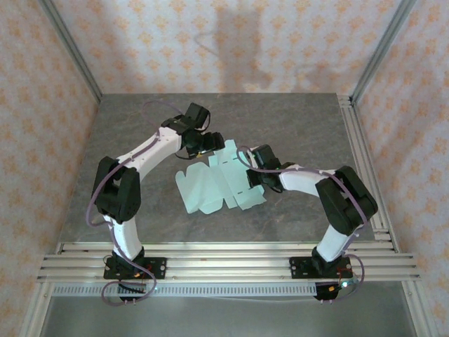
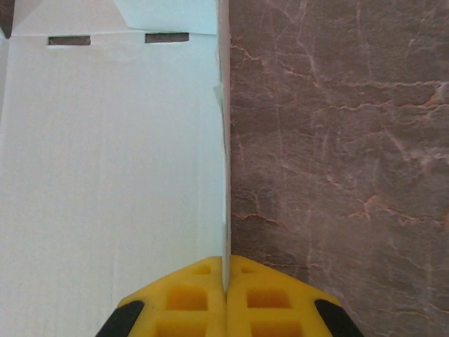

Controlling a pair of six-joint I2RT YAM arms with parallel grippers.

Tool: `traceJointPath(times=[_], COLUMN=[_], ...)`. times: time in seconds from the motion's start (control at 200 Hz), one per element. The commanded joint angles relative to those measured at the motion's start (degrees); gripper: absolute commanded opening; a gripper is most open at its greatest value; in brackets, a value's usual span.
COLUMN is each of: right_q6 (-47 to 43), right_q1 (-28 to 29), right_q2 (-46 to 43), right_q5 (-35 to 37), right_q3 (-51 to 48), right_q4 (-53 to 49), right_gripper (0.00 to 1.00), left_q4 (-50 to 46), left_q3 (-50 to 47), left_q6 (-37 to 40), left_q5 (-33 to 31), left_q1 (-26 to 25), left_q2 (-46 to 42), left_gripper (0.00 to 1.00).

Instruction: Fold the paper box

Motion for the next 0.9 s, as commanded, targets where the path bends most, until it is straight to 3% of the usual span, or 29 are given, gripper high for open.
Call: traceJointPath(times=[0.0, 0.16, 0.335, 0.601, 0.896], right_q6=[-2.6, -7.7, -11.6, -24.5, -37.1], right_q1=[2.1, 5.3, 6.6, 12.1, 16.1], right_q2=[-3.1, -3.1, -3.2, -3.7, 0.0], right_q5=[6.6, 15.4, 20.4, 41.3, 54.4], right_q3=[2.1, 5.5, 7.5, 6.8, 6.1], right_q4=[-1.6, -5.2, -7.8, -3.0, 4.0], right_gripper=[0.00, 0.00, 0.00, 0.00, 0.00], left_q4=[1.3, 1.9, 2.5, 3.7, 4.2], left_q3=[-1.2, -3.4, -5.2, -7.1, -7.9], left_q6=[-0.1, 0.0, 0.1, 0.3, 0.9], left_q5=[-1.0, -2.0, -1.8, -2.2, -1.9], left_q1=[1.4, 3.1, 5.2, 7.6, 8.4], left_q2=[-4.1, -6.8, -8.9, -10.6, -10.6], left_gripper=[0.89, 0.95, 0.96, 0.97, 0.97])
